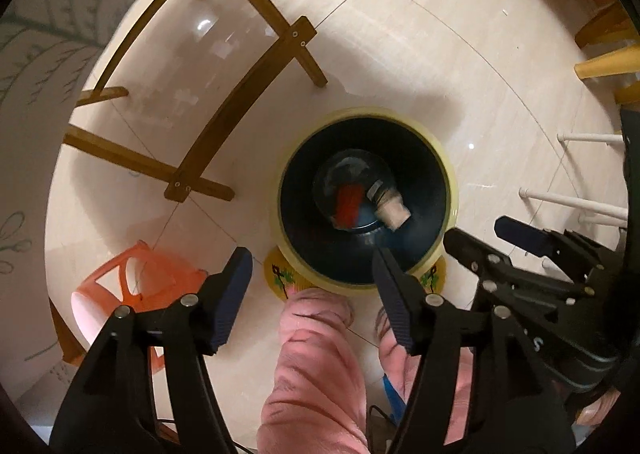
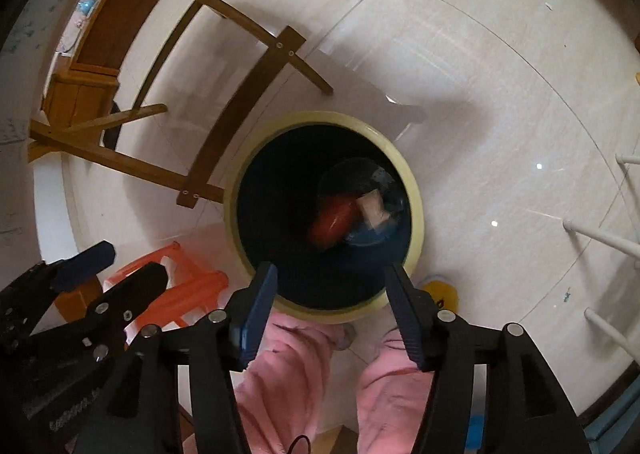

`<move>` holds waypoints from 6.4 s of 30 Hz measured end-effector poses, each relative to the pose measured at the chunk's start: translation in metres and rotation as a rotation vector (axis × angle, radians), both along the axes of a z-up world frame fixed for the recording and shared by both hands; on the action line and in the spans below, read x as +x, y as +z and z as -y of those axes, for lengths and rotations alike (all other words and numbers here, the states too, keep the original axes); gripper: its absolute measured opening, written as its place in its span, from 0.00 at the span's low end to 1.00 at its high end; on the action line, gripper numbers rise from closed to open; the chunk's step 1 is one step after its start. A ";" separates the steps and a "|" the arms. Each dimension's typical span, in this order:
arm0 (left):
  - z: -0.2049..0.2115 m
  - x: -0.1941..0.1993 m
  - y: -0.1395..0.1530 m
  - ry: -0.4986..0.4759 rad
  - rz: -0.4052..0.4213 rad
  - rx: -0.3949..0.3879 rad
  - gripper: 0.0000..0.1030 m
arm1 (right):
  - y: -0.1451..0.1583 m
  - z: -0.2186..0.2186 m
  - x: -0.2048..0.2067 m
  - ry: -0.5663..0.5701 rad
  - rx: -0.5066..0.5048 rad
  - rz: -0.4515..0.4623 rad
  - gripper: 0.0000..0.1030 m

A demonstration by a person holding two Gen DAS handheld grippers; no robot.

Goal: Collect trash
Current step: 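Raise both empty tools back over the table, then grasp the brown pulp cup carrier with the right tool, then grasp the clear plastic bottle with the left tool while the right tool holds the carrier, then carry the bottle and carrier over the black bin and open both tools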

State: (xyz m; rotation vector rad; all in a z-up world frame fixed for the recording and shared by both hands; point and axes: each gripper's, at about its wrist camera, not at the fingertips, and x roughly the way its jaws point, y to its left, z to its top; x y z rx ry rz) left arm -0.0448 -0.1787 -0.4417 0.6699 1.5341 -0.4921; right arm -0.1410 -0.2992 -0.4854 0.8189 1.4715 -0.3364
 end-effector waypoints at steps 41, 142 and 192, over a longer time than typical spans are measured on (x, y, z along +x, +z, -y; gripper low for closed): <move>-0.095 0.022 0.370 0.300 0.387 -0.234 0.58 | 0.427 -0.027 0.054 0.346 -0.313 0.395 0.62; -0.144 0.276 0.411 0.330 0.189 -0.409 0.44 | 0.418 -0.067 0.249 0.138 -0.224 0.436 0.11; 0.016 -0.034 0.204 -0.006 0.170 -0.149 0.44 | 0.196 0.034 -0.042 0.050 -0.124 0.157 0.11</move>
